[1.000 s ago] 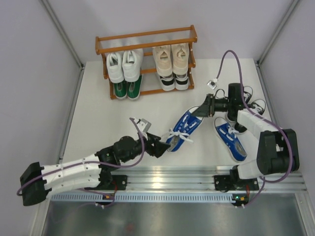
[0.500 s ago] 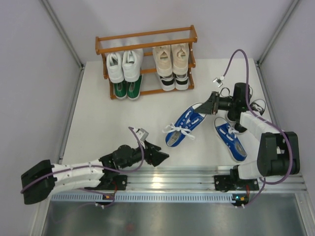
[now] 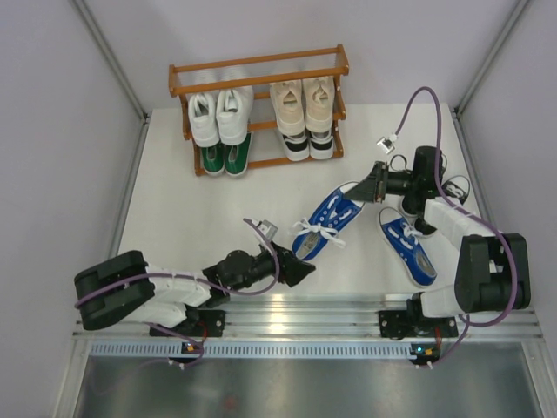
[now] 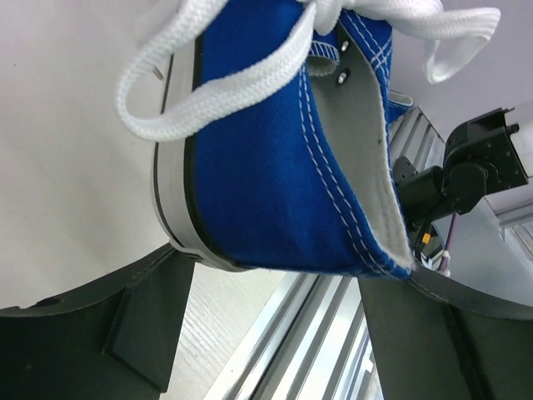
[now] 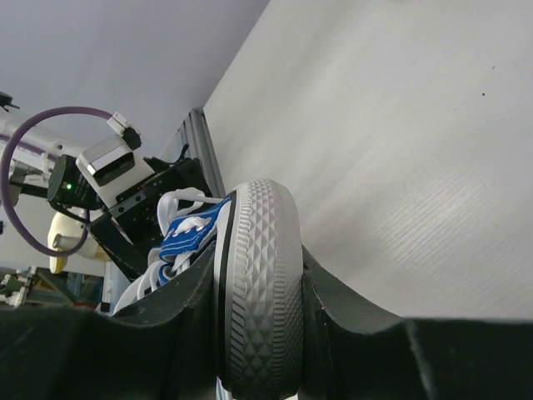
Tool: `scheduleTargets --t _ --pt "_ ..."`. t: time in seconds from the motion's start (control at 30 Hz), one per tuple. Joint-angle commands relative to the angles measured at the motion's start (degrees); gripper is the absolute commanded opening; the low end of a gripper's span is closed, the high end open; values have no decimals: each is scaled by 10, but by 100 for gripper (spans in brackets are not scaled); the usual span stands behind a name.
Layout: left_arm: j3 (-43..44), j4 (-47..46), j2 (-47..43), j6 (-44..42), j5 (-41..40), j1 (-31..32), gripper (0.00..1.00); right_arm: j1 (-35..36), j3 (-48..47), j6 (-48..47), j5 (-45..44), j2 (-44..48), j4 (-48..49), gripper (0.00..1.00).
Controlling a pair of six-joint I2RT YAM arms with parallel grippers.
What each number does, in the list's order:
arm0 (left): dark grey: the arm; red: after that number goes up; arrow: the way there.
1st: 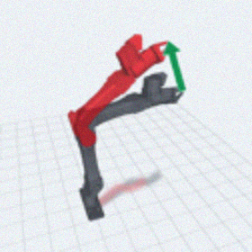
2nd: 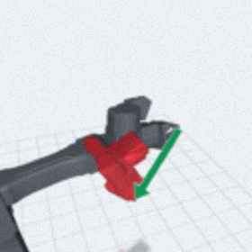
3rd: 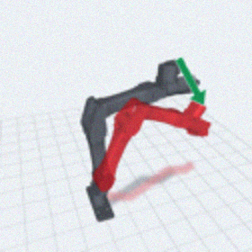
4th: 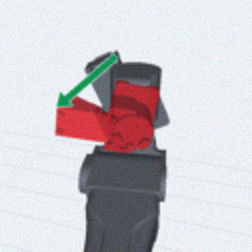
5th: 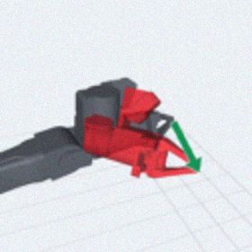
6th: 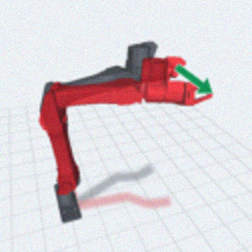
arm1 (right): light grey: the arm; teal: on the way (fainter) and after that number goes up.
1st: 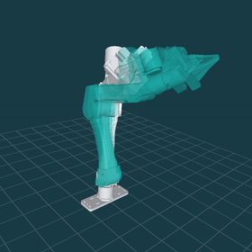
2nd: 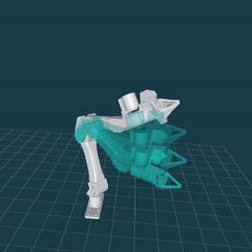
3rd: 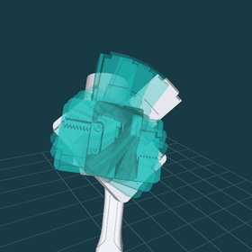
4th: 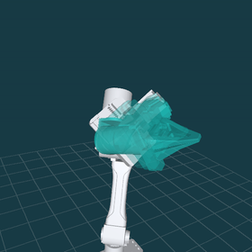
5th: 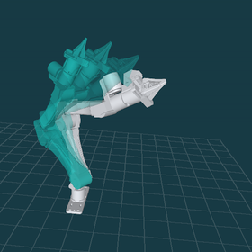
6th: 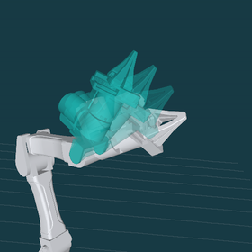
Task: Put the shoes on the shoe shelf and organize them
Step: Pick up the shoe at the center of the board.
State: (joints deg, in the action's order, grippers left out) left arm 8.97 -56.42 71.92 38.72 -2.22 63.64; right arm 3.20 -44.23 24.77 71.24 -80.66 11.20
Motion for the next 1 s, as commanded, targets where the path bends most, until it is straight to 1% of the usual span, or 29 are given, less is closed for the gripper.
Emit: scheduleTargets --t 0.0,0.07,0.17,0.37,0.47,0.6,0.63,0.7,0.77,0.8,0.87,0.97 --pt "24 -80 14 12 -32 -4 82 -3 -1 22 39 28 46 0" --pt "18 -86 15 18 -40 -9 82 -4 -2 25 42 29 50 0" --pt "3 -119 10 31 -39 -21 81 -4 -1 27 45 30 53 0" --pt "8 -142 18 55 0 -58 77 -3 5 45 54 26 77 0" --pt "12 -153 29 71 17 -75 73 -2 6 44 55 27 78 0" --pt "22 -158 38 88 43 -95 60 -3 7 43 55 26 78 0" --pt "25 -158 43 93 47 -97 46 -2 7 42 56 27 78 0" --pt "27 -162 50 108 56 -106 31 -2 7 41 57 24 78 0" --pt "26 -167 53 120 62 -113 12 -2 7 40 58 25 78 0" --pt "25 -169 53 124 62 -114 6 -2 7 41 58 25 77 0" --pt "20 -173 53 130 62 -119 0 -1 8 37 57 27 74 0" --pt "18 -173 45 138 69 -123 0 -1 3 19 54 26 58 0"
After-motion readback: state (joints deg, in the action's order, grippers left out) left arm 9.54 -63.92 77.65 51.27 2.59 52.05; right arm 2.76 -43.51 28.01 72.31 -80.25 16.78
